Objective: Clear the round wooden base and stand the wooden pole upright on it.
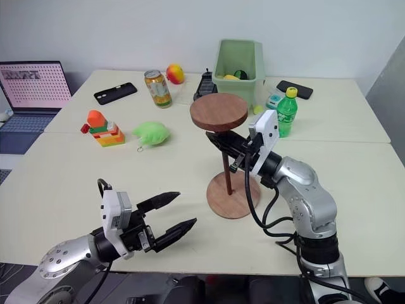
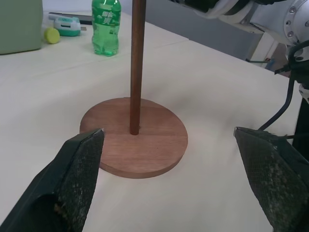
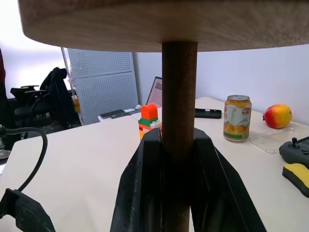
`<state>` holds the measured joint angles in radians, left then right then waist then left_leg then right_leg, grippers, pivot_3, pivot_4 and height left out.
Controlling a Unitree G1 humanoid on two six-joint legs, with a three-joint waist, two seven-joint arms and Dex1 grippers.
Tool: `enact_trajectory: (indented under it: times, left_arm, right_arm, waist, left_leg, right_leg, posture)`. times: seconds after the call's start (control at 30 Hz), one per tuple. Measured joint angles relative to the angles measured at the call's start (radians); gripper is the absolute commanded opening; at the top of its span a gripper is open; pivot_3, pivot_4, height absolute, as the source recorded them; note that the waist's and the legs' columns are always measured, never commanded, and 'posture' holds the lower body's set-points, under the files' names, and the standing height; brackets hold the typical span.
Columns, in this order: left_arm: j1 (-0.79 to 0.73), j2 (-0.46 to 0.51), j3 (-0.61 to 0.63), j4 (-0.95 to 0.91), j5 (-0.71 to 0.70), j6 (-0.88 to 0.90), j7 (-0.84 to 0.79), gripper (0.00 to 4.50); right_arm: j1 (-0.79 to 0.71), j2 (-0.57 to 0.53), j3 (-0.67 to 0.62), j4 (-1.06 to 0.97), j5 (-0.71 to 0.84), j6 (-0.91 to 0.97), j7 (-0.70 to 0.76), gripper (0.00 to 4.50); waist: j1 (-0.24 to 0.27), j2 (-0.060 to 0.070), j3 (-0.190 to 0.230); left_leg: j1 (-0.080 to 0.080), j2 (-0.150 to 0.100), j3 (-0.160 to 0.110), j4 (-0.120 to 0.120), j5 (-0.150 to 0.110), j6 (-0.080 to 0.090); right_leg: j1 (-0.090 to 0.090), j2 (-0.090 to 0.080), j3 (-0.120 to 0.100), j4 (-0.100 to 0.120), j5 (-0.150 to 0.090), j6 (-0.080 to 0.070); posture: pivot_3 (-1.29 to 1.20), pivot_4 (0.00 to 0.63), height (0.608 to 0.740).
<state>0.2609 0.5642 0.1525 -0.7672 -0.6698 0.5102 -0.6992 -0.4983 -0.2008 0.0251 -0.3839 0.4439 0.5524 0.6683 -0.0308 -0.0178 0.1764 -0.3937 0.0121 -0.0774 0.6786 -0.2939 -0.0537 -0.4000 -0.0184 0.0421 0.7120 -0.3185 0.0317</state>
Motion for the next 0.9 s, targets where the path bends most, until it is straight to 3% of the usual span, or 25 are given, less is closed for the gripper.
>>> enact_trajectory:
  times: [0.5, 0.9]
  left_arm:
    - [-0.021, 0.001, -0.032, 0.025, 0.018, -0.022, -0.002, 4.5]
    - [-0.023, 0.002, -0.034, 0.027, 0.018, -0.038, -0.002, 4.5]
  right_arm:
    - [0.013, -0.079, 0.018, 0.0, 0.027, -0.033, 0.015, 0.26]
    - [0.069, -0.015, 0.084, 0.016, -0.046, -0.184, -0.036, 0.26]
  waist:
    - [0.001, 0.0, 0.0]
    - [-0.001, 0.0, 0.0]
  left_leg:
    - [0.012, 0.0, -0.003, -0.003, 0.0, 0.0]
    - [0.012, 0.001, -0.003, -0.004, 0.0, 0.0]
  right_leg:
    - [0.016, 0.001, -0.001, -0.01, 0.0, 0.0]
    - [0.017, 0.0, 0.0, -0.012, 0.0, 0.0]
  posture:
    - [0.0, 0.15, 0.74]
    - [0.0, 0.15, 0.74]
